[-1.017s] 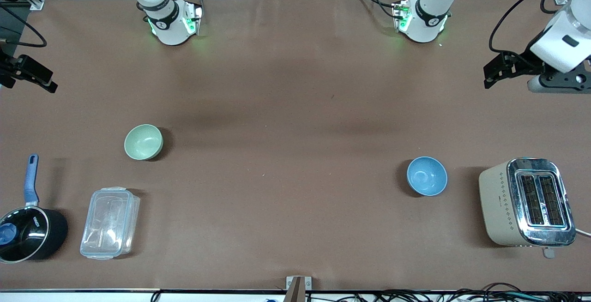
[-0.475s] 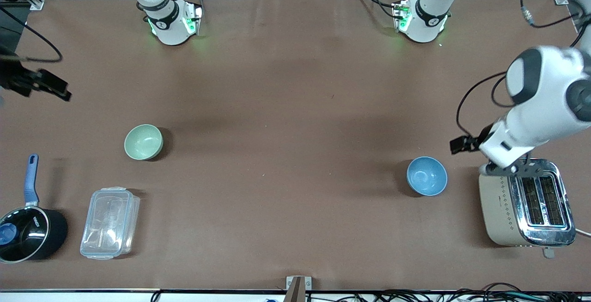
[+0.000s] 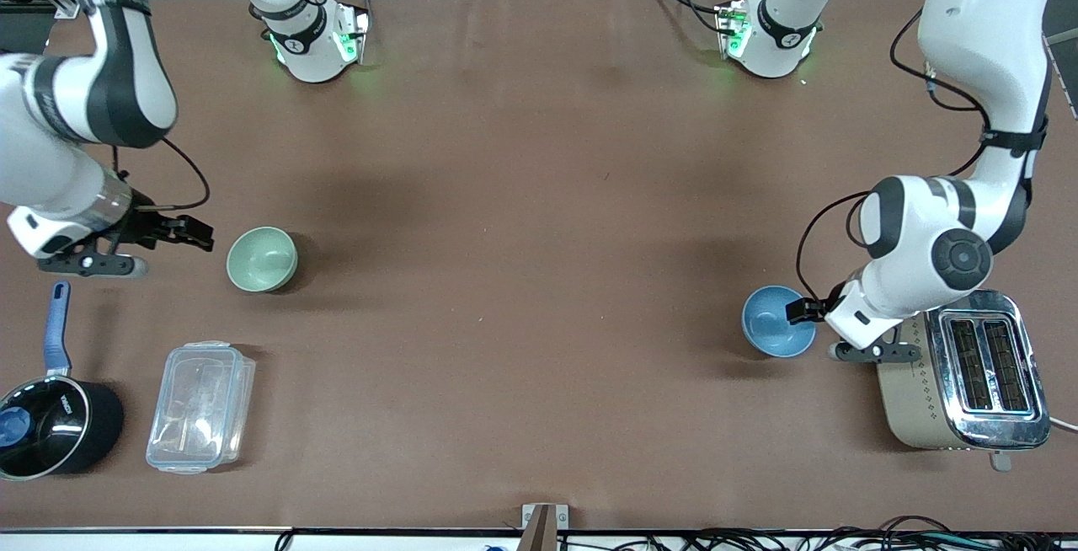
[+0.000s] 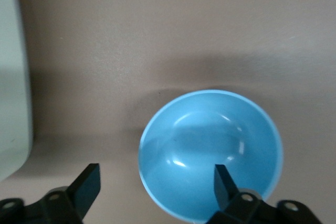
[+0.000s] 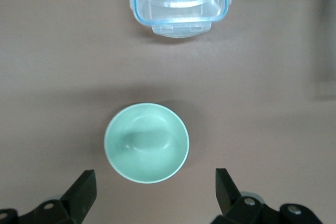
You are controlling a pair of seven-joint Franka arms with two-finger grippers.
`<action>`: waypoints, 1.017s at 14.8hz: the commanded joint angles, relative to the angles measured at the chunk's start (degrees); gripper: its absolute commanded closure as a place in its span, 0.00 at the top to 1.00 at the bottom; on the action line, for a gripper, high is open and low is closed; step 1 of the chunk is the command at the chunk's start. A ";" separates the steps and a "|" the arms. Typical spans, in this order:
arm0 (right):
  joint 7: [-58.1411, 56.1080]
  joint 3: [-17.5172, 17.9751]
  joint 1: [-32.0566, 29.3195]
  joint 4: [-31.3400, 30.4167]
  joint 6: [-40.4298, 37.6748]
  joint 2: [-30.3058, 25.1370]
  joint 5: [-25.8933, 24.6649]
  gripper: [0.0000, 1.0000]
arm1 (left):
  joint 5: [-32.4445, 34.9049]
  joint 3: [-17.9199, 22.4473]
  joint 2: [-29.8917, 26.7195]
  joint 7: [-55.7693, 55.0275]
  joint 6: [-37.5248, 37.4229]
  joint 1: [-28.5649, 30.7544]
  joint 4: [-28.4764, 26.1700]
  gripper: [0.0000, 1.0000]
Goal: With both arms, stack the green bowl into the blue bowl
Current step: 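Grip the blue bowl rim with the left gripper, the green bowl with the right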
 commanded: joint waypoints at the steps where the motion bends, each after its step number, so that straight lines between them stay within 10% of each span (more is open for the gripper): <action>1: -2.33 -0.44 -1.14 -5.51 8.33 3.03 -0.29 1.00 | 1.59 0.21 1.55 -0.27 1.18 -0.10 0.59 0.63; 7: -4.11 -1.50 -1.76 -9.21 17.51 11.05 -0.21 1.00 | 1.59 0.03 3.05 -4.38 1.35 -0.53 1.20 0.00; 15: -6.57 -1.41 -1.93 -12.73 19.87 11.22 -0.03 0.58 | 1.24 -15.24 1.63 -23.35 -2.34 -2.38 6.47 0.00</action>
